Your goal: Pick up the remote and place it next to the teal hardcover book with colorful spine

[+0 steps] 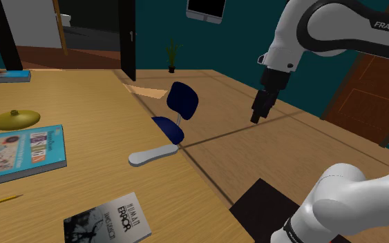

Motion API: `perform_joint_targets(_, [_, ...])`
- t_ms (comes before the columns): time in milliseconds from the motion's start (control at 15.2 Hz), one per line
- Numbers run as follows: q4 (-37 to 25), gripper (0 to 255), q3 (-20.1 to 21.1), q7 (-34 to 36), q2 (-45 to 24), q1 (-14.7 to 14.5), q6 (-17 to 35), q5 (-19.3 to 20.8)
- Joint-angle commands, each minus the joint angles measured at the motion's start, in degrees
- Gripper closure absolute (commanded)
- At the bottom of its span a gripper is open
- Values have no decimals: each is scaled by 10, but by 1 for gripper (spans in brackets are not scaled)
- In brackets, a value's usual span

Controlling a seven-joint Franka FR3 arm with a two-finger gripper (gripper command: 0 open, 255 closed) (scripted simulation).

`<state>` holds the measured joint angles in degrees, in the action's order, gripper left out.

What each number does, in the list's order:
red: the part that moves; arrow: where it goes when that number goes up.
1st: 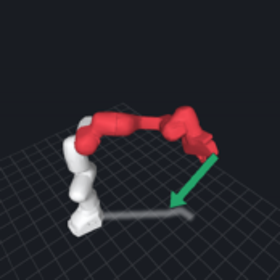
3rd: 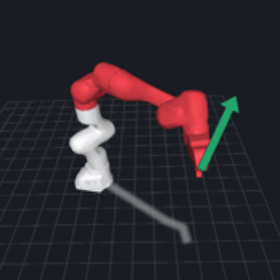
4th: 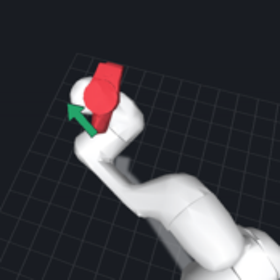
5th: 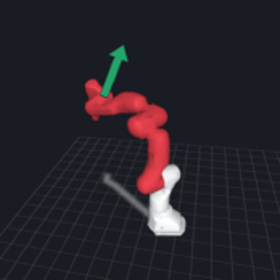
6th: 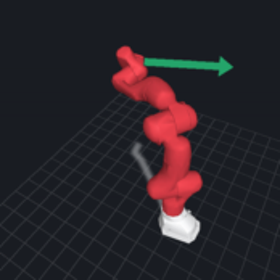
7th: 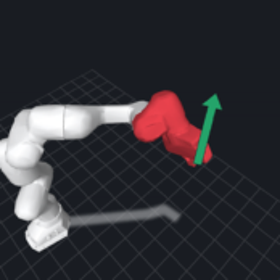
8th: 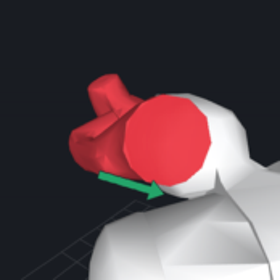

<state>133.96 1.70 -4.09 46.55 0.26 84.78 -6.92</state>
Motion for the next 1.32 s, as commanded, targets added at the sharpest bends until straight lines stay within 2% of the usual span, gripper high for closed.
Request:
perform_joint_targets(0, [0,0,0,0,0,0,0,0])
perform_joint_targets(594, [-17,0,-17,-170,-168,-53,151,25])
perform_joint_targets(1254, [-101,0,-8,-336,-368,-102,274,35])
